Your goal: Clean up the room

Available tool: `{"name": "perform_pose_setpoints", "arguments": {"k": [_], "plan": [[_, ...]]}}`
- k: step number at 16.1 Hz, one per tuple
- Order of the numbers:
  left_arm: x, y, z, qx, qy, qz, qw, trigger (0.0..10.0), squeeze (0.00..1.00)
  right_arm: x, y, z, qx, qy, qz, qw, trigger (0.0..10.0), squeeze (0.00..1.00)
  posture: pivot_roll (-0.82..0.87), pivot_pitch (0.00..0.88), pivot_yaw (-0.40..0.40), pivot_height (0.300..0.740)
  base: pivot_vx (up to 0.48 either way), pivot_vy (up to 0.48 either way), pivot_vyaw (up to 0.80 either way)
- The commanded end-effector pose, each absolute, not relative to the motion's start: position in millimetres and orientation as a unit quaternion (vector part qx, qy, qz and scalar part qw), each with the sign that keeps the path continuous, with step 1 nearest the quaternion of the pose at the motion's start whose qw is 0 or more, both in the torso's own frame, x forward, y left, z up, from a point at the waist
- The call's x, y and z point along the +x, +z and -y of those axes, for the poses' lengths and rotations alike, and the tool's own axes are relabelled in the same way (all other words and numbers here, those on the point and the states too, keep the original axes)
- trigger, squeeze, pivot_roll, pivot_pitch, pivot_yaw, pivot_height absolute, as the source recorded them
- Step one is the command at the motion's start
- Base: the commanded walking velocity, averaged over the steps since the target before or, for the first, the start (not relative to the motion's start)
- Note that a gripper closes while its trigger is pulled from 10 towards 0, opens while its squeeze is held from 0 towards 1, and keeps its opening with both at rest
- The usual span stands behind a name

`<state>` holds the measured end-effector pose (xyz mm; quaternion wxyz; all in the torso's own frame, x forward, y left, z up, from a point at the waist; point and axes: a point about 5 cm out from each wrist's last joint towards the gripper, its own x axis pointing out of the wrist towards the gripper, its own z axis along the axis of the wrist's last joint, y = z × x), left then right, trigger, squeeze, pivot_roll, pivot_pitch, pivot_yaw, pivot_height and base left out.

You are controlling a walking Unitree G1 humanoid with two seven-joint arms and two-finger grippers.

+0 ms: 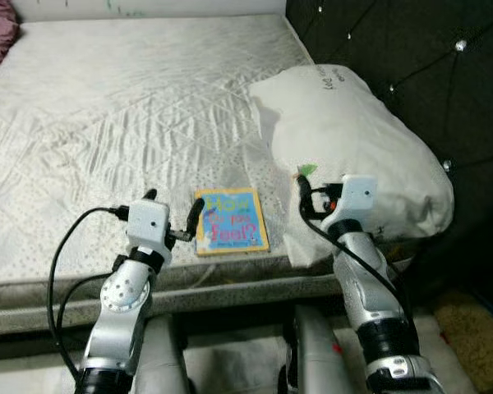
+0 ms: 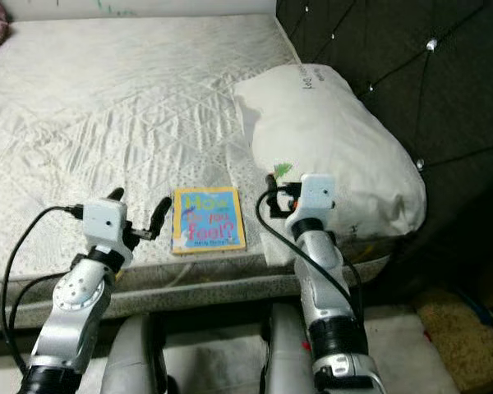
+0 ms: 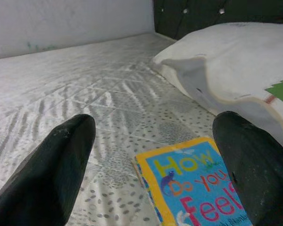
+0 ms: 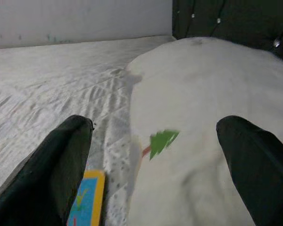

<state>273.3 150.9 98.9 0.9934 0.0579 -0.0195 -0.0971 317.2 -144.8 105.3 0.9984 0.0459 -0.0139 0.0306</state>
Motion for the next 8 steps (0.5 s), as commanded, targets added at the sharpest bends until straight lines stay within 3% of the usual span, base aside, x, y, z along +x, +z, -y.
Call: {"name": "perform_pose_setpoints", "arguments": {"k": [1, 8], "plan": [[279, 103, -156, 0.055, -0.071, 0.023, 0.996, 10.0, 0.00, 316, 112, 152, 0.047, 0.014, 0.031, 0.998, 10.0, 0.00, -0.04, 0.000, 0.008, 0.670, 0.000, 0.000, 0.00], [269, 93, -159, 0.102, -0.061, -0.021, 0.993, 10.0, 0.00, 306, 106, 165, 0.029, -0.007, 0.016, 0.999, 10.0, 0.00, -0.04, 0.000, -0.007, 0.740, 0.000, 0.000, 0.00]]}}
